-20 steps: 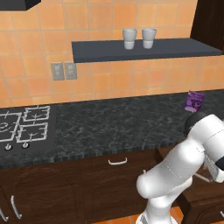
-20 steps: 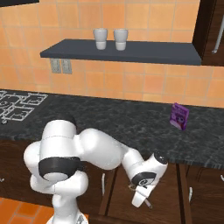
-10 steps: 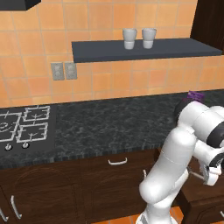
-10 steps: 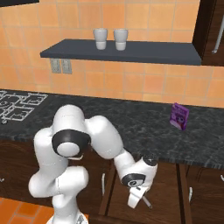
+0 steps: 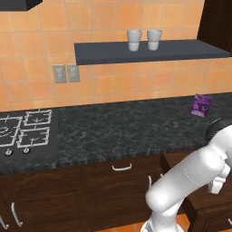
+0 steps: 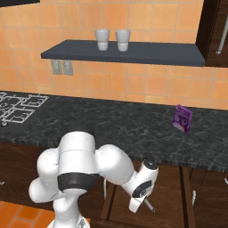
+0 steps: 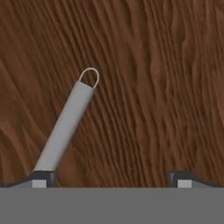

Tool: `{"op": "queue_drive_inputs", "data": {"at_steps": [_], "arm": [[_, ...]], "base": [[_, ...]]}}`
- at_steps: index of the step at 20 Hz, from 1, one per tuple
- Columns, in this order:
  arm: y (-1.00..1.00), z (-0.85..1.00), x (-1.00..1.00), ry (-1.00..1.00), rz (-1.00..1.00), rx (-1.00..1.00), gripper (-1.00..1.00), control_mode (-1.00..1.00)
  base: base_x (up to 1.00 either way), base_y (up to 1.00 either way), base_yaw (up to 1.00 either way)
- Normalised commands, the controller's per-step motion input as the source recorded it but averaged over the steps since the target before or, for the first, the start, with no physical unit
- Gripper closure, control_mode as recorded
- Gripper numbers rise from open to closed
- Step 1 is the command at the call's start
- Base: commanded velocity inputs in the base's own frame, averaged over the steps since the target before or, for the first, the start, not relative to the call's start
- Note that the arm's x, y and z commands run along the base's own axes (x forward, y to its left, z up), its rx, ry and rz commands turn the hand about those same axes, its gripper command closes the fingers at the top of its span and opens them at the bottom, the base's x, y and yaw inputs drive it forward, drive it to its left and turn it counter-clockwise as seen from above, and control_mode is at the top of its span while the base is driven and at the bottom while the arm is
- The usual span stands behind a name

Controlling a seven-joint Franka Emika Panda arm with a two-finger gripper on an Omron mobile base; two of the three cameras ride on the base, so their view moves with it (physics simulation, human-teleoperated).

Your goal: Pick the peeler from the drawer and place it on the counter.

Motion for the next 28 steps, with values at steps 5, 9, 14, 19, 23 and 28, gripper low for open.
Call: {"op": "queue_drive_inputs", "data": {"at_steps": [5,9,14,19,23,28], "arm": [[-0.27,0.31,0.15,0.14,0.00,0.16,-1.00,-1.00],[-0.33,-0.13,0.00,0.01,0.01,0.01,-1.00,-1.00],[0.00,-0.25,0.27,0.06,0.00,0.03,-1.00,-1.00],[0.00,-0.30,0.39,0.06,0.00,0.00,-1.00,-1.00],[-0.03,-0.63,-0.03,0.04,-0.01,0.00,1.00,-1.00],[-0.16,-0.43,-0.17,0.00,-0.01,0.00,1.00,-1.00]], "base": [[0.00,0.00,0.00],[0.00,0.00,0.00],[0.00,0.00,0.00],[0.00,0.00,0.00],[0.00,0.00,0.00],[0.00,0.00,0.00]]}}
